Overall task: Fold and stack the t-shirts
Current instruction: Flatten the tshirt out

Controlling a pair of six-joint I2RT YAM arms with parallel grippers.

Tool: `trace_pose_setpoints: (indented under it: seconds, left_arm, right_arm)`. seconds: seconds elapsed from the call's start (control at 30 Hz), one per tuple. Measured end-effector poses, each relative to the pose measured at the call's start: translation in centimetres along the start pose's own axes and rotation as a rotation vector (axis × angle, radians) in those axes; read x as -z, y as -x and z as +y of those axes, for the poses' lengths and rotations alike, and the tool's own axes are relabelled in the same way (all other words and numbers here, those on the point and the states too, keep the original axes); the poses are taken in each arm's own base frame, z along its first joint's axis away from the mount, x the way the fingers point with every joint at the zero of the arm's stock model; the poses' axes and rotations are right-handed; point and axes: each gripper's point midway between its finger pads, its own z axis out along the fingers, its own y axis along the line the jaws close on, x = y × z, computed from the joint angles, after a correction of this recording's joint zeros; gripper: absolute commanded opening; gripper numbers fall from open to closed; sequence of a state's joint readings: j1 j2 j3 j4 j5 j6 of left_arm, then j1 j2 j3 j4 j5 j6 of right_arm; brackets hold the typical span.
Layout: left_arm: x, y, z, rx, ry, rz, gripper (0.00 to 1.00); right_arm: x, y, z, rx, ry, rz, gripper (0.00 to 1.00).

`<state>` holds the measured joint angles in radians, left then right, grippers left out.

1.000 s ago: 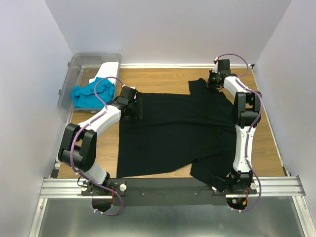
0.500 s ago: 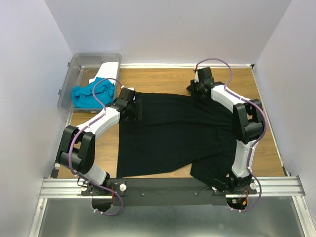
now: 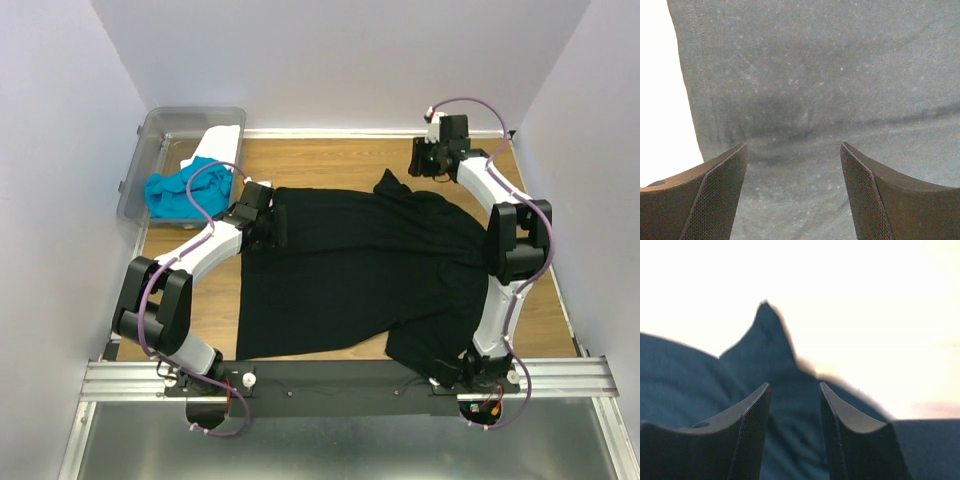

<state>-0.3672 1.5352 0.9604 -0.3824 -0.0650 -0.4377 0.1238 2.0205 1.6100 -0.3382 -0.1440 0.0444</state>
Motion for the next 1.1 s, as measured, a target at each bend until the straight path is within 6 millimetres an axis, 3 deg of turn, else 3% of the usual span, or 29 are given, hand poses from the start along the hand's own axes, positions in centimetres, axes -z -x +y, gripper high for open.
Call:
trace_pose_setpoints:
  seconds: [0.1,0.17,0.4,0.83,0.97,1.1]
  left_arm:
    - [0.0,-0.1,0.0,0.000,0.001,0.001,0.82]
    - [0.0,-0.1,0.0,0.000,0.000,0.001,0.82]
    - [0.0,-0.1,0.0,0.000,0.001,0.002,0.82]
    - [-0.3,-0.3,0.1,-0.001,0.004,0.012,0.81]
    - [-0.4,-0.1,0.0,-0.001,0.005,0.012,0.82]
    - [-0.4,-0.2,0.0,-0.002,0.004,0.013,0.82]
  right_arm:
    - [-1.3,2.0,0.1,0.032,0.039,-0.040,0.51]
    - [-2.6,2.0,0.1,0.037,0.067,-0.039,0.50]
    - [-6.8,-2.0,0.2,0.009,0.169,0.062,0.48]
    - [-6.9,-3.0,1.1,0.000,0.253,0.086,0.44]
    - [-7.0,-3.7,1.1,0.006,0.257,0.101,0.34]
    - [-7.0,-4.1,1.1,0.007,0.257,0.108,0.10]
